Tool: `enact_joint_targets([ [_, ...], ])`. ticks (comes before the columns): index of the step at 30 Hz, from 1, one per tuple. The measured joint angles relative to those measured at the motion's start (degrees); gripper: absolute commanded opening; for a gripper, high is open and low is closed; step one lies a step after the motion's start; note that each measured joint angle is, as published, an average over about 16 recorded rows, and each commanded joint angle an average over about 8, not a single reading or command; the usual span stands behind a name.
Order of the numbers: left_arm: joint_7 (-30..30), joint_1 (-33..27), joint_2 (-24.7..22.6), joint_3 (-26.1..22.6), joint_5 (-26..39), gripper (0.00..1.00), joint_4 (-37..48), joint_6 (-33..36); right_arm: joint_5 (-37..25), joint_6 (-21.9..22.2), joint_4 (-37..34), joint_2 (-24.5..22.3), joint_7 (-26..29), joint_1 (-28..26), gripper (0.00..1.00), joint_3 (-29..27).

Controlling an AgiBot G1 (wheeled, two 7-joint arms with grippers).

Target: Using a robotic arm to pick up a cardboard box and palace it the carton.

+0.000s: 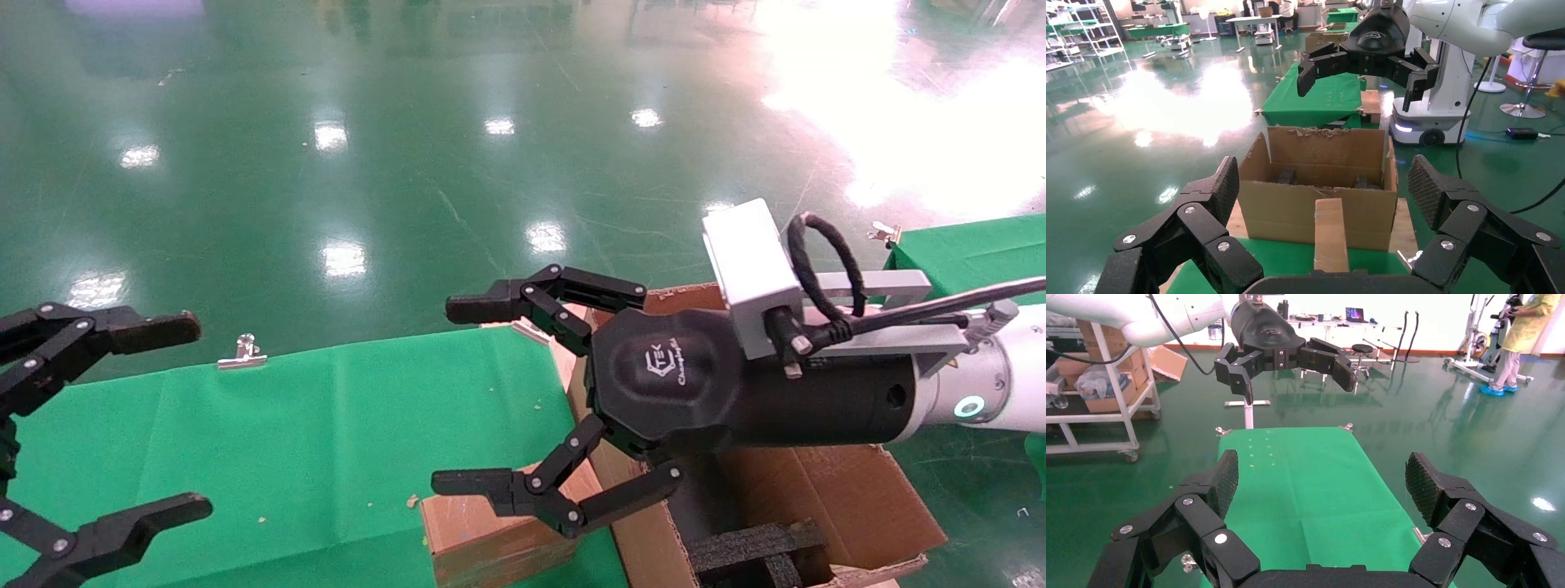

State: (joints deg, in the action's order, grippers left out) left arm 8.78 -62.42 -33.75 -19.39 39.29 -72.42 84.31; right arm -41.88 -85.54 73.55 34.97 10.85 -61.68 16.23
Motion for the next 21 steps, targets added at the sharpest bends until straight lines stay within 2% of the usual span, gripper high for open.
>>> enact_joint_targets([
  [12,0.0,0.0,0.0,0.0,0.0,1.0,0.0,0.0,0.0,0.0,0.0,0.0,0.0,0.0,1.0,0.0],
  [13,0.0,0.0,0.0,0.0,0.0,0.95,0.0,0.0,0.0,0.0,0.0,0.0,0.0,0.0,1.0,0.0],
  [20,0.0,0.0,0.0,0.0,0.0,0.09,0.0,0.0,-0.04,-0.02,0.0,-0.02,0.0,0.0,1.0,0.0],
  [21,0.0,0.0,0.0,0.0,0.0,0.01,0.0,0.0,-0.13,-0.03,0.01,-0.05,0.0,-0.02,1.0,0.03],
])
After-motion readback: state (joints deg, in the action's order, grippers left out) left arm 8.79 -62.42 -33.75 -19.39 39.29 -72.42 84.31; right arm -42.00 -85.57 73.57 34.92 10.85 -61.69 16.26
